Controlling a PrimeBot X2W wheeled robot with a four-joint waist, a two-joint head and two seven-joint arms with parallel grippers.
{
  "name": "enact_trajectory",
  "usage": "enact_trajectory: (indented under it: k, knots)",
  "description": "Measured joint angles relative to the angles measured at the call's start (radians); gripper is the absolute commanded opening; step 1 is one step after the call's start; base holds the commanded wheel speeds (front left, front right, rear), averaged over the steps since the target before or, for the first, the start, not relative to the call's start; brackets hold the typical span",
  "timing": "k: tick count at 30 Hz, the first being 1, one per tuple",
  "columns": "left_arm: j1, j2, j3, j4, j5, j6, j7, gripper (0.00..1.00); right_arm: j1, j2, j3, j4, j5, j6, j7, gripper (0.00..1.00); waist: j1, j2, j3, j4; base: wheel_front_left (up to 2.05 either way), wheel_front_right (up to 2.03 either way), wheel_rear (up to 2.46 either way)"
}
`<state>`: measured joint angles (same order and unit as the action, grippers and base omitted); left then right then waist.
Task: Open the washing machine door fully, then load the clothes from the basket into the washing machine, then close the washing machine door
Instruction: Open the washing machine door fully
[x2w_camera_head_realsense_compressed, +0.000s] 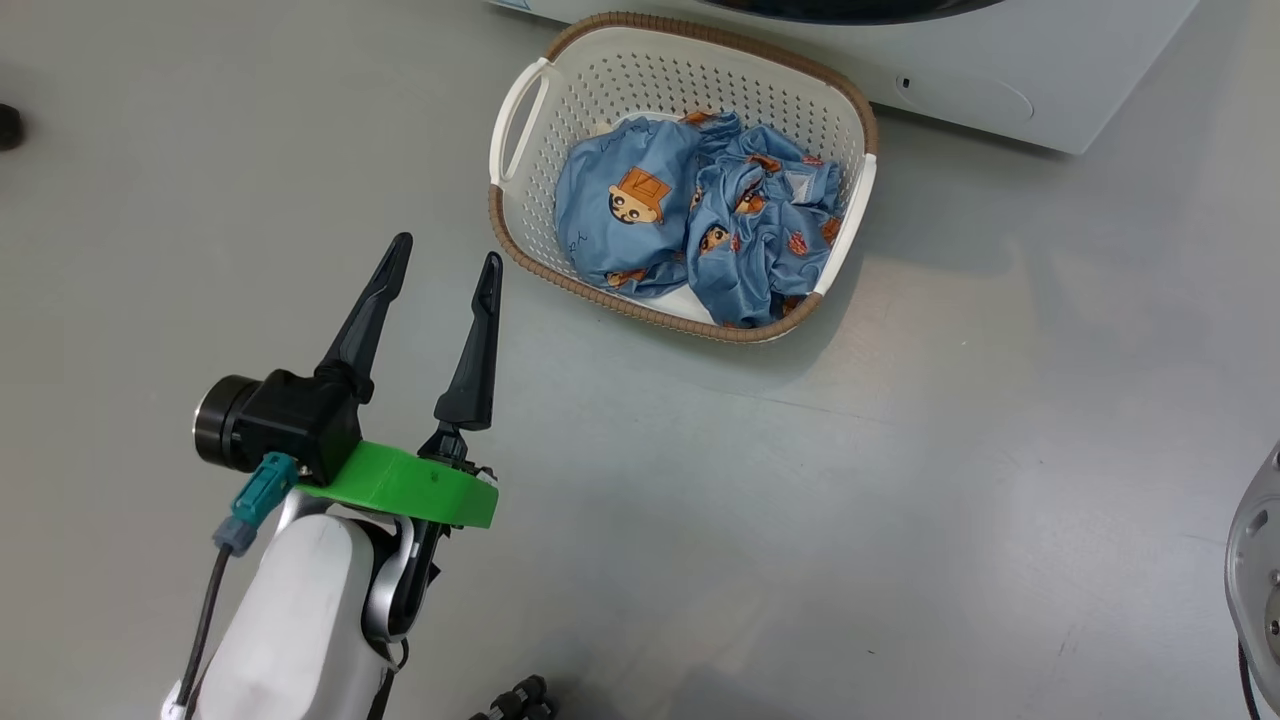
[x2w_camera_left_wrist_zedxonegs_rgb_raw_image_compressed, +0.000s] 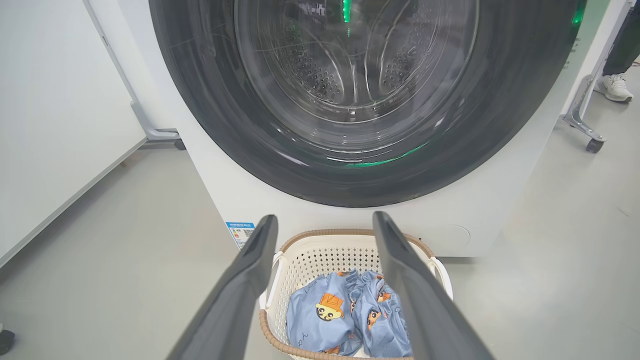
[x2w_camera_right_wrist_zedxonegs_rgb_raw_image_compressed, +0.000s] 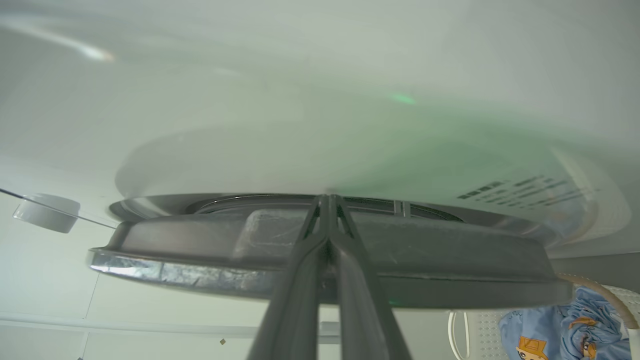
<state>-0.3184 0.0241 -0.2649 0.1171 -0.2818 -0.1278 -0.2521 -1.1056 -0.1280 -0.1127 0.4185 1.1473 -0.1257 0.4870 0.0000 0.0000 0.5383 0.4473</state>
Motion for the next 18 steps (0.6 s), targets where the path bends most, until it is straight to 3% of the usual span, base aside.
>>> enact_trajectory:
  k: [18]
  knots:
    - [-0.012,-0.002,-0.023,-0.004,-0.059,0.000,0.000,1.00,-0.041,-0.006,-0.001,0.049,-0.030,0.000,0.004,0.00,0.0000,0.0000,0.028,0.036,0.00,0.00,0.00]
